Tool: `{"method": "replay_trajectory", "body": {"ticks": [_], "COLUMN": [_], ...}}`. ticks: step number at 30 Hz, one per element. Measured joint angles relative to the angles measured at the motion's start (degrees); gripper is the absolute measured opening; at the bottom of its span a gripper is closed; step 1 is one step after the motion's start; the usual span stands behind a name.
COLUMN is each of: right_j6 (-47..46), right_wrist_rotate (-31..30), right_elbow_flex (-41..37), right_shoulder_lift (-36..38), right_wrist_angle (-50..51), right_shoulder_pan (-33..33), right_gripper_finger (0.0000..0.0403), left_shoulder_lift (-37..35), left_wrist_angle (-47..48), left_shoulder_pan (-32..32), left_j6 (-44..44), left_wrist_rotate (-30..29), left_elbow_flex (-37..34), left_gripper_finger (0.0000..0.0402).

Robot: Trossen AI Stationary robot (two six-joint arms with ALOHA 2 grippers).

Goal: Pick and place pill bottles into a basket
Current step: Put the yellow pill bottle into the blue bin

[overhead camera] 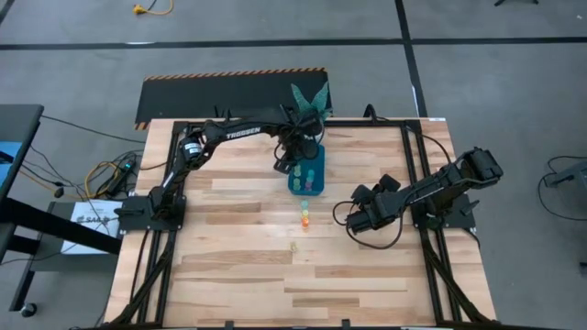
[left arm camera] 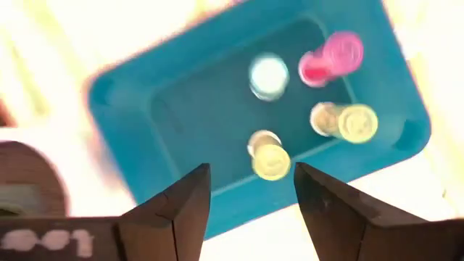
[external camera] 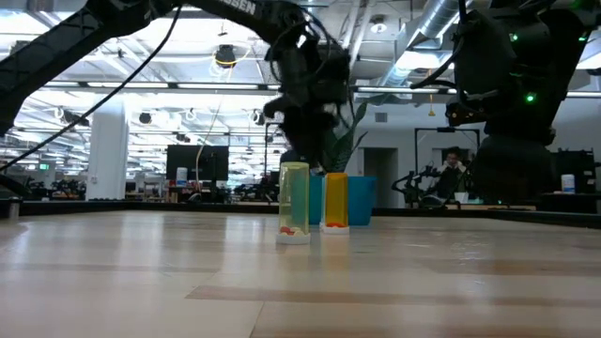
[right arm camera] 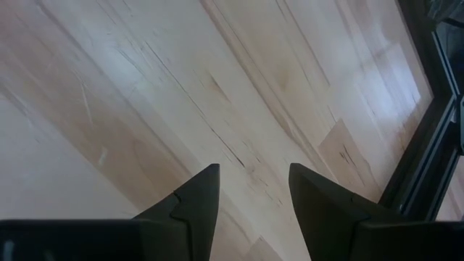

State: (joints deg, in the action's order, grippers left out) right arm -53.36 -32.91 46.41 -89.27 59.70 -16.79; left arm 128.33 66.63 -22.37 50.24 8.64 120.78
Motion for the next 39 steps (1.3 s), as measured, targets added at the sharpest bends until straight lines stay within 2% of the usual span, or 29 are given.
{"method": "replay_trajectory", "body": {"ticks": [4, 8, 13, 17, 20, 22, 26, 31, 39], "right_j6": [0.0, 0.0, 0.0, 0.0, 0.0, -0.1, -0.1, -0.1, -0.1], "right_wrist_rotate": [0.0, 0.0, 0.0, -0.1, -0.2, -0.2, -0.2, -0.2, -0.7], "right_elbow_flex": [0.0, 0.0, 0.0, 0.0, 0.0, 0.0, 0.0, 0.0, 0.0], "right_shoulder_lift": [0.0, 0.0, 0.0, 0.0, 0.0, 0.0, 0.0, 0.0, 0.0], "right_wrist_angle": [0.0, 0.0, 0.0, 0.5, 0.9, 1.0, 1.3, 1.8, 2.3], "right_shoulder_pan": [-0.1, -0.5, -1.3, -1.2, -1.3, -1.3, -1.3, -1.2, -1.2], "right_gripper_finger": [0.0159, 0.0159, 0.0159, 0.0159, 0.0159, 0.0159, 0.0159, 0.0159, 0.0159], "left_shoulder_lift": [0.0, 0.0, -4.2, -4.9, -6.0, -6.6, -6.6, -7.7, -18.9], "left_wrist_angle": [5.2, 13.4, 17.1, 23.8, 23.4, 23.4, 23.2, 23.3, 23.2], "left_shoulder_pan": [0.0, 0.0, 0.2, 0.7, 2.6, 4.2, 8.2, 14.3, 21.6], "left_j6": [-1.5, -5.0, -16.7, -19.8, -19.5, -19.0, -20.0, -21.6, -27.1], "left_wrist_rotate": [0.2, 4.3, 6.0, 13.2, 19.4, 20.7, 20.7, 20.8, 20.1], "left_elbow_flex": [6.9, 14.4, 12.3, 11.7, 10.1, 8.4, 4.6, -3.7, -18.3], "left_gripper_finger": [0.0188, 0.0188, 0.0188, 0.0188, 0.0188, 0.0188, 0.0188, 0.0188, 0.0184]}}
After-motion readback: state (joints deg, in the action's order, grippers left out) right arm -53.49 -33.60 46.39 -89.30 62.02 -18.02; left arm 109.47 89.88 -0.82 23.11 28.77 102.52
